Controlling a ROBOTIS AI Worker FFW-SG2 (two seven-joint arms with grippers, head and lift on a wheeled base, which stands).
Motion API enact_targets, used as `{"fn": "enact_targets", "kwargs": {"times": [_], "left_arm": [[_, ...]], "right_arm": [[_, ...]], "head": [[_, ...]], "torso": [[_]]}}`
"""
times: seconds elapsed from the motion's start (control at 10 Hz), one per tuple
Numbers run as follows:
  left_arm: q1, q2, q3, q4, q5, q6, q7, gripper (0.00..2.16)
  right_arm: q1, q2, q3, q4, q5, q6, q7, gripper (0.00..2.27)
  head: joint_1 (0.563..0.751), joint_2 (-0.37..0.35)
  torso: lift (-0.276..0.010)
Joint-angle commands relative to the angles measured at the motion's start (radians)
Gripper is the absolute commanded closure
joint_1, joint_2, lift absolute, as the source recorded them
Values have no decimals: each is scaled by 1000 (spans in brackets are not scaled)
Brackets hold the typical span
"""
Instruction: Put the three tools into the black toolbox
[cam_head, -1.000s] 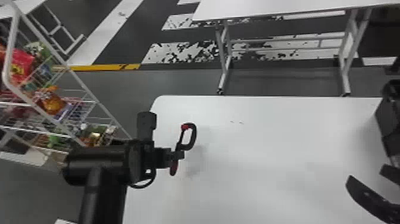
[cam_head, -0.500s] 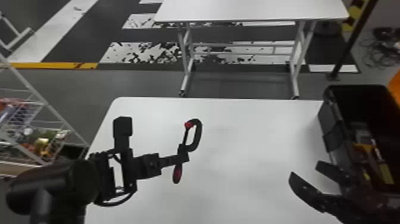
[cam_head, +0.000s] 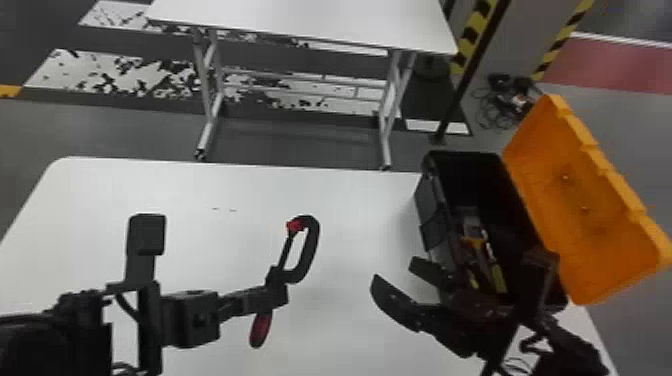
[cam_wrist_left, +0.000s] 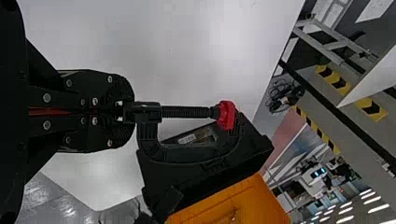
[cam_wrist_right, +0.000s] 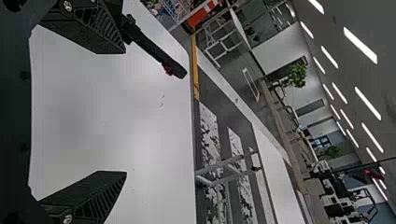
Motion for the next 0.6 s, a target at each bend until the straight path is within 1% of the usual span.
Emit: {"fn": "enact_targets", "kwargs": {"times": [0.0,0.1,0.2,0.3,0.5], "left_arm": [[45,9,-73,-35,-86,-99,-1,2142],[62,19,-105,-52,-97,-111,-10,2142],[77,26,-135,-61,-129,-138,-13,2142],[82,29,-154,-68,-143,-141,-20,2142],[88,29,-172,-71,-144,-157,-25,2142]], "right_arm": [[-14,0,5,-15,-1,69,0,76],[-24,1,8,-28,-1,103,0,76],[-37,1,8,-53,-1,158,-5,76],[-54,5,2,-90,-5,278,-6,76],[-116,5,-7,-182,-25,544,-29,76]], "head": [[695,-173],[695,-181],[695,-185],[695,-197],[695,-210]], "torso": [[-51],[-51],[-51],[-51],[-51]]}}
